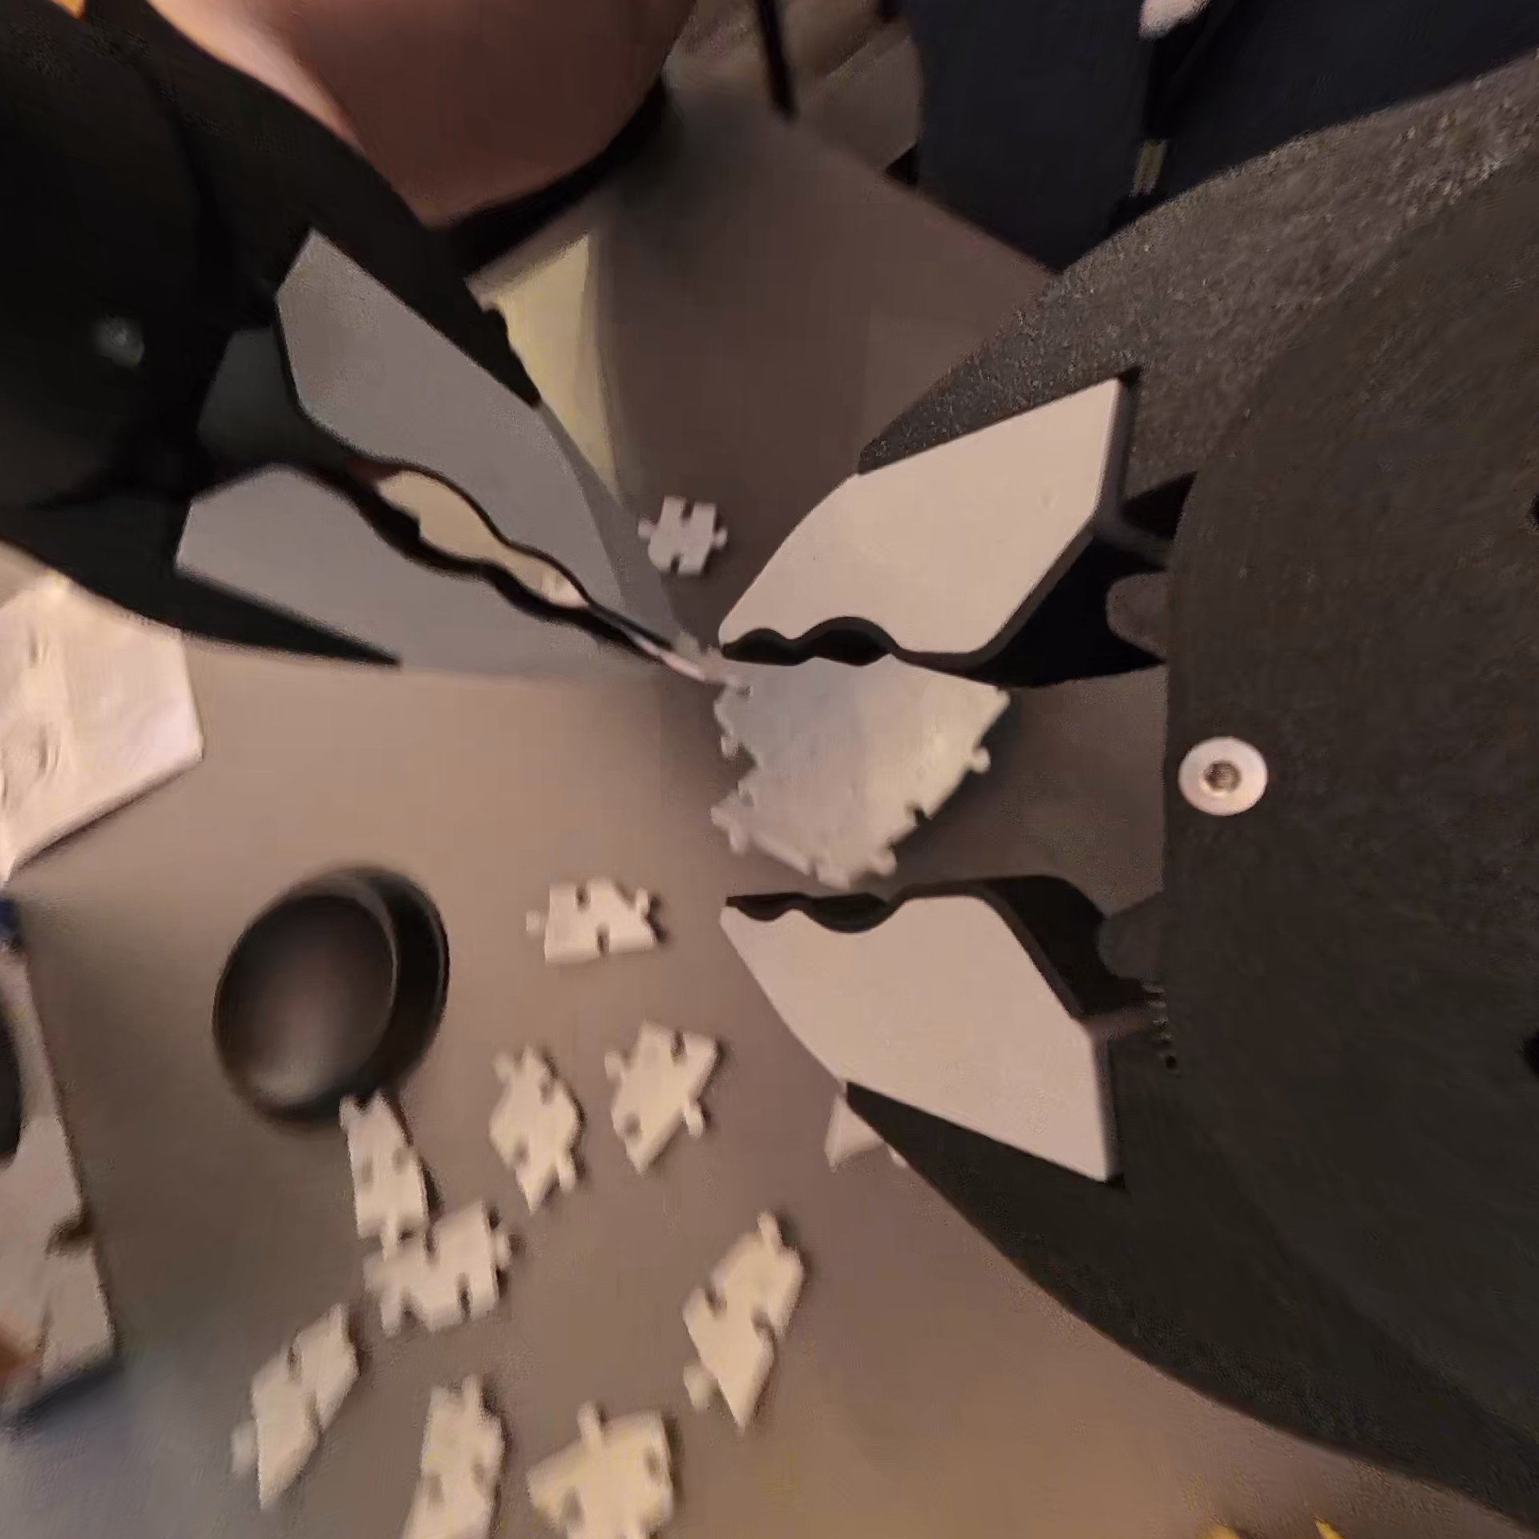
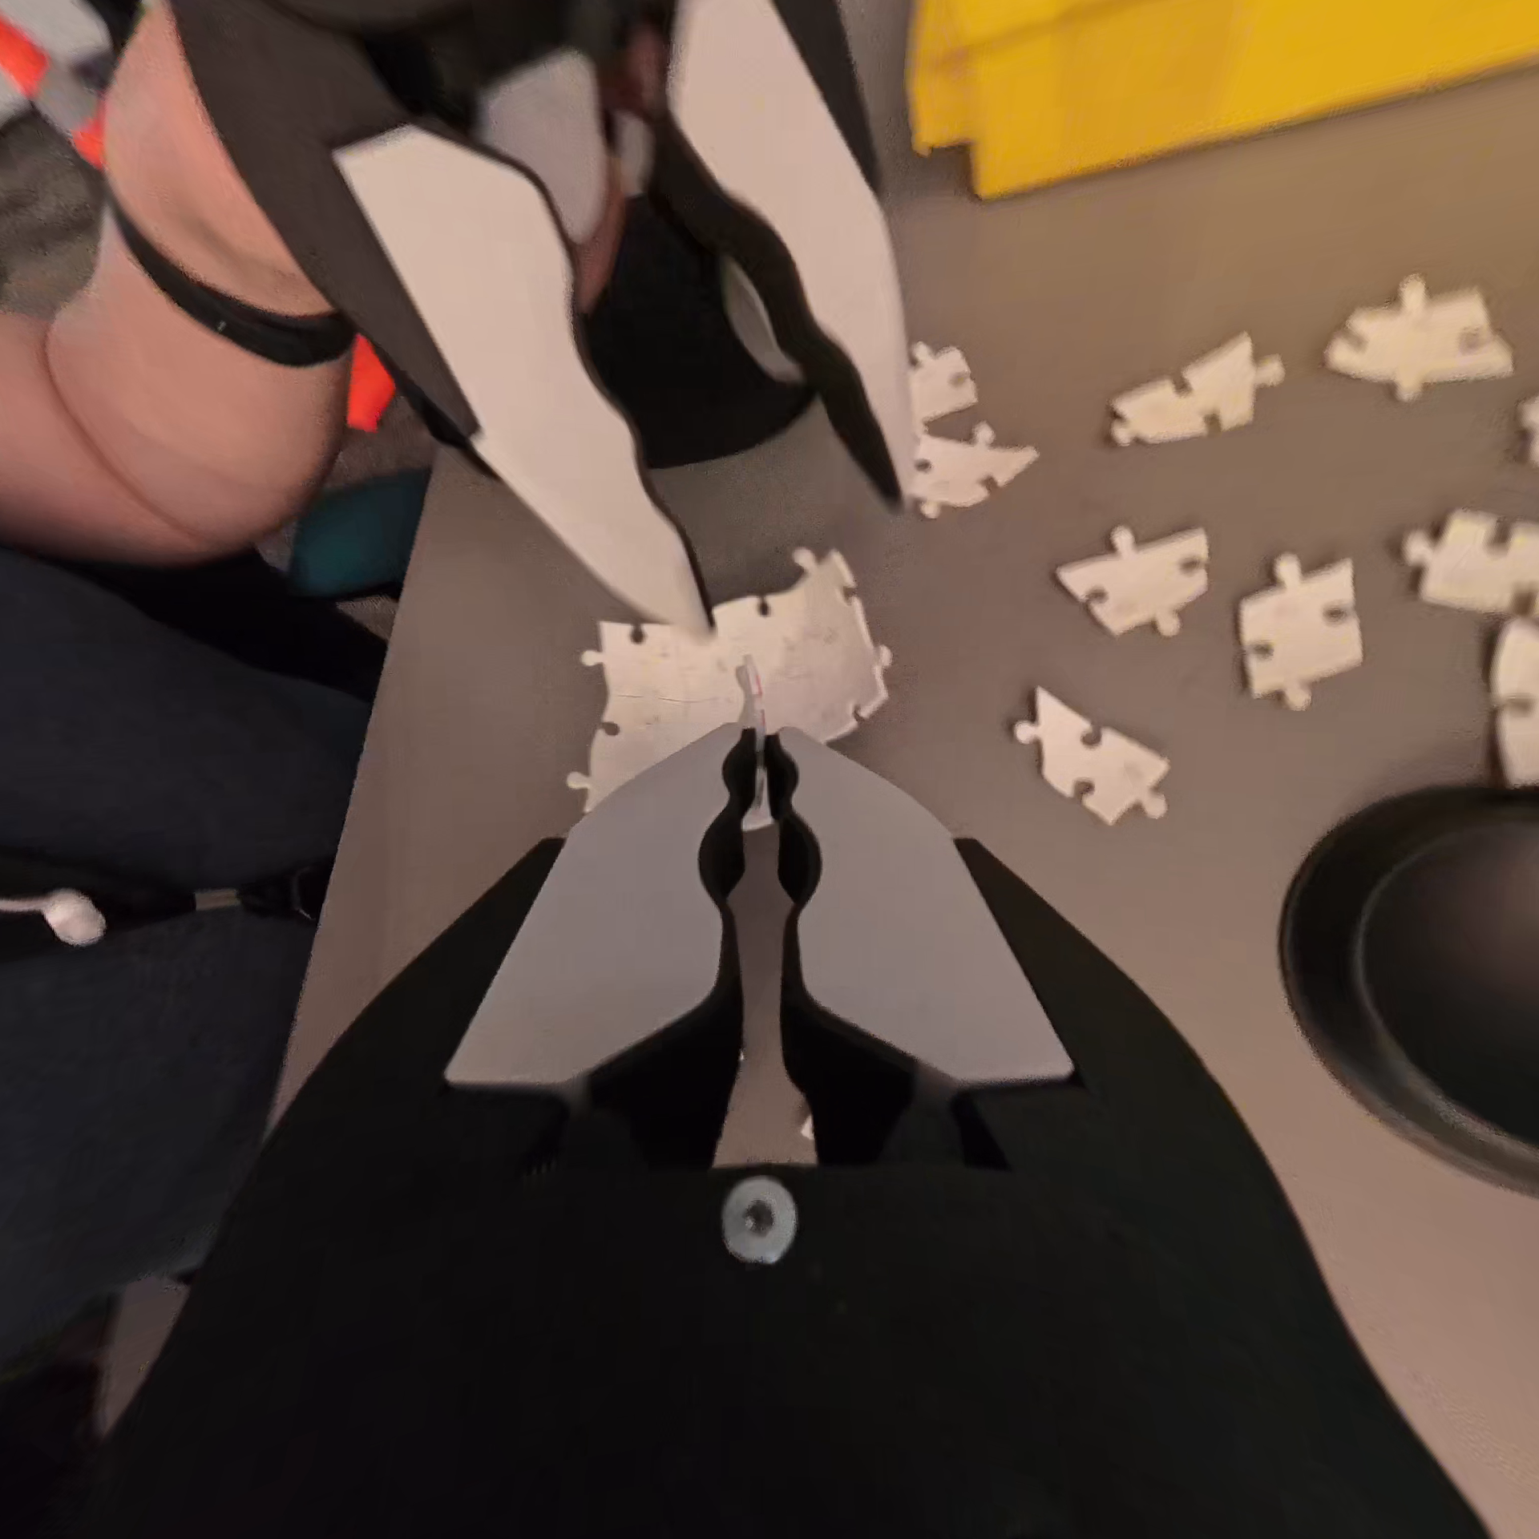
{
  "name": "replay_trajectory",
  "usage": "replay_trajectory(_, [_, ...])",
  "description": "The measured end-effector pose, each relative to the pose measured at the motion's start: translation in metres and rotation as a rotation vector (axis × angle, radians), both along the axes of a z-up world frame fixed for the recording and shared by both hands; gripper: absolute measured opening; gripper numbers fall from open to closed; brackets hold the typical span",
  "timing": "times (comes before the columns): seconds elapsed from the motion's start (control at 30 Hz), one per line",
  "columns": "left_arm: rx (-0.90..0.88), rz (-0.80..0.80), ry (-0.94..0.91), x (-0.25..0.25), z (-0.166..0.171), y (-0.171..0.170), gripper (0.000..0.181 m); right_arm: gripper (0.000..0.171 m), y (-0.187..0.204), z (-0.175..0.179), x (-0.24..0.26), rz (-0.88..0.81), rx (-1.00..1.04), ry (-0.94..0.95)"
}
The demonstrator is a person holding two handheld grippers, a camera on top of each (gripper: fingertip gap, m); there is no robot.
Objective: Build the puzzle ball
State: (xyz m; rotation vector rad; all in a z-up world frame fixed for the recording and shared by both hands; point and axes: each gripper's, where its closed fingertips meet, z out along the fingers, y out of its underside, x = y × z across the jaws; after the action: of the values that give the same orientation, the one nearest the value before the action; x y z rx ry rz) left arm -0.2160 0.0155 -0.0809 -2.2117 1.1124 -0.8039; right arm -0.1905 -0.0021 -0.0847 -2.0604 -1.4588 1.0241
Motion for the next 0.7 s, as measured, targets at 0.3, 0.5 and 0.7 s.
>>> replay_trajectory(0.3, [0.003,0.034,0.212,-0.022,-0.045,0.009,0.059,0.003,0.015,-0.035,0.001,-0.205,-0.292,0.003])
replay_trajectory(0.5, [0.007,0.046,0.256,-0.019,-0.058,0.014,0.064,0.003,0.015,-0.045,-0.007,-0.198,-0.331,-0.032])
replay_trajectory(0.7, [-0.002,0.034,0.271,-0.017,-0.061,0.014,0.065,0.003,0.015,-0.054,-0.005,-0.192,-0.366,-0.05])
